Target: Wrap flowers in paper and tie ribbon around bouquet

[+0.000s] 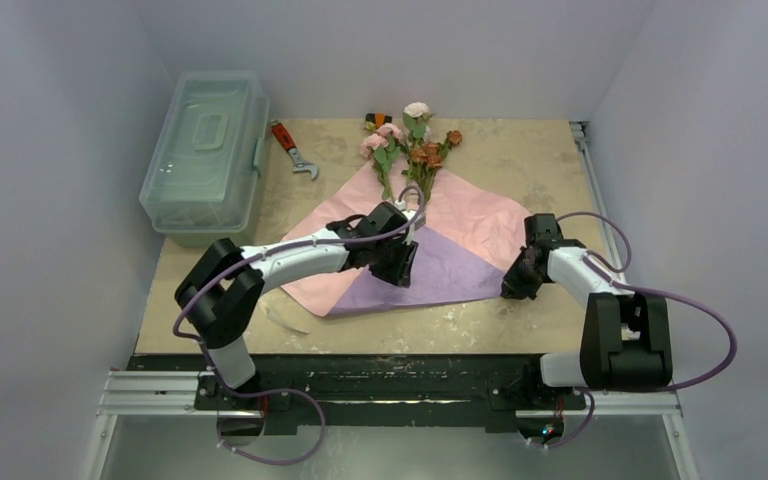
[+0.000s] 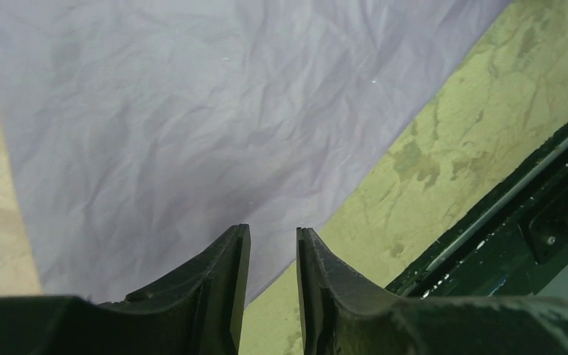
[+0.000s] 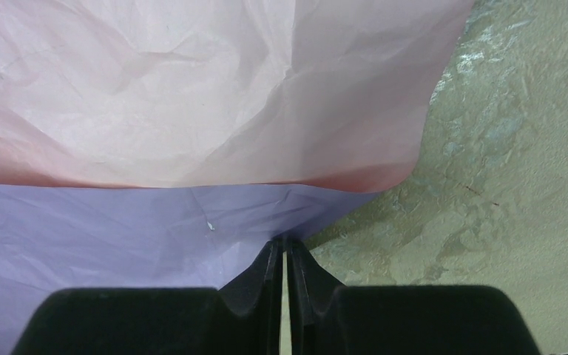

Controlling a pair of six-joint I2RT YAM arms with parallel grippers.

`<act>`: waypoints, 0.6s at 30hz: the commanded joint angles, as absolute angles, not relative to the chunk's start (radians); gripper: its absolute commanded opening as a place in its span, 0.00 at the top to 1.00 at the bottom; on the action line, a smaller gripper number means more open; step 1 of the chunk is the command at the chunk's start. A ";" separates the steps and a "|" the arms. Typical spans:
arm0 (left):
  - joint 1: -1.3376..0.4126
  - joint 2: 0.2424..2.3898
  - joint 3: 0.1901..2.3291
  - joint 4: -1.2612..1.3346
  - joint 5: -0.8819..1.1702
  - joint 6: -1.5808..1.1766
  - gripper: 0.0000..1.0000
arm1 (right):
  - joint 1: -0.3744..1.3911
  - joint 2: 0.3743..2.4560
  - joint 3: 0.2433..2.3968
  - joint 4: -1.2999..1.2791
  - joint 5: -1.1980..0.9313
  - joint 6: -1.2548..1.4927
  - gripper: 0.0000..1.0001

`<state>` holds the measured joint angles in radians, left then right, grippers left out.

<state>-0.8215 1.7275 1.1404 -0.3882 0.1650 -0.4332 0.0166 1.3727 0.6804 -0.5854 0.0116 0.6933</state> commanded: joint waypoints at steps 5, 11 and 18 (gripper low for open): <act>-0.942 1.828 1.231 -0.388 0.222 -0.412 0.69 | 0.014 1.388 0.666 -0.538 0.022 0.663 0.89; -0.960 1.888 1.232 -0.413 0.148 -0.422 0.73 | 0.013 1.394 0.665 -0.532 0.021 0.653 0.90; -0.960 1.853 1.144 -0.421 0.079 -0.446 0.75 | 0.014 1.400 0.672 -0.530 0.028 0.645 0.90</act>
